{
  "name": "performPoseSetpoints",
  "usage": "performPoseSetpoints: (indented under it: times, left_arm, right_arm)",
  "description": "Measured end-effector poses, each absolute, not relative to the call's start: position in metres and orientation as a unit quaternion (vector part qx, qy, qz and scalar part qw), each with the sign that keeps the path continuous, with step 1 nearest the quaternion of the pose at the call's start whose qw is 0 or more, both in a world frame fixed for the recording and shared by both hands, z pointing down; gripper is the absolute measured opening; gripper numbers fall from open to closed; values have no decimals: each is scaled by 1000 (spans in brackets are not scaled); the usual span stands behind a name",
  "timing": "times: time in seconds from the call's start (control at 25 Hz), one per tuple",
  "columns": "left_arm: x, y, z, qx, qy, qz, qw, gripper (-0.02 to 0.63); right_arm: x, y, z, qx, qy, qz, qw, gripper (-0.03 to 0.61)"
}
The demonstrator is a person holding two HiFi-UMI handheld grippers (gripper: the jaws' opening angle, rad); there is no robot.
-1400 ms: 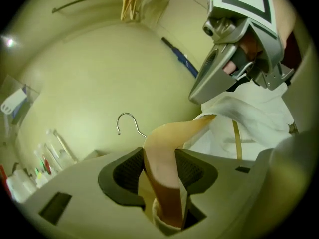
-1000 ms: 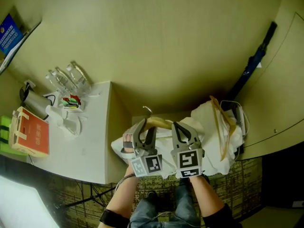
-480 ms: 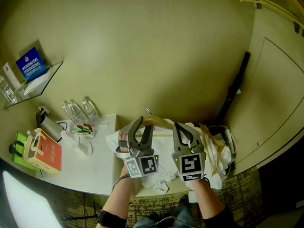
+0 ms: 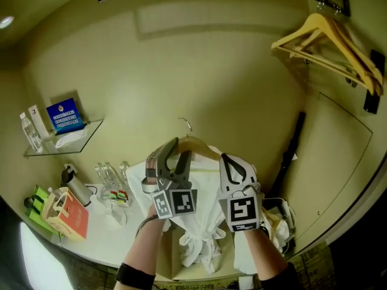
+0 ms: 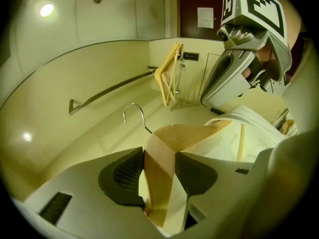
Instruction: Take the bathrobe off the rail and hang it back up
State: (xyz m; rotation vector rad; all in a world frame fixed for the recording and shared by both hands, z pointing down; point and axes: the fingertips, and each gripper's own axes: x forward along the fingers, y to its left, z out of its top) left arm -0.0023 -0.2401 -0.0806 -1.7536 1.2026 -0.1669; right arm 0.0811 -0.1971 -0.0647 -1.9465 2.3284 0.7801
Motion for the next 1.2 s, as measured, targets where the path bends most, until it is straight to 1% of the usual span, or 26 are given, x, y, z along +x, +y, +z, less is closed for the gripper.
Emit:
performPoseSetpoints:
  times: [0.36, 0.52, 0.68, 1.2]
  left_arm:
    - [10, -230, -205, -719, 479, -22, 503, 195]
    - [14, -234, -239, -728, 456, -19, 512, 195]
    - [16, -241, -272, -739, 445, -15, 505, 195]
    - [31, -245, -396, -748, 425, 13, 509, 193]
  right_arm:
    - [69, -183, -171, -605, 730, 315, 41, 23]
    - [62, -177, -212, -601, 720, 343, 46, 23]
    - [56, -170, -253, -596, 710, 369, 57, 21]
    - [49, -180, -340, -598, 694, 393, 83, 23]
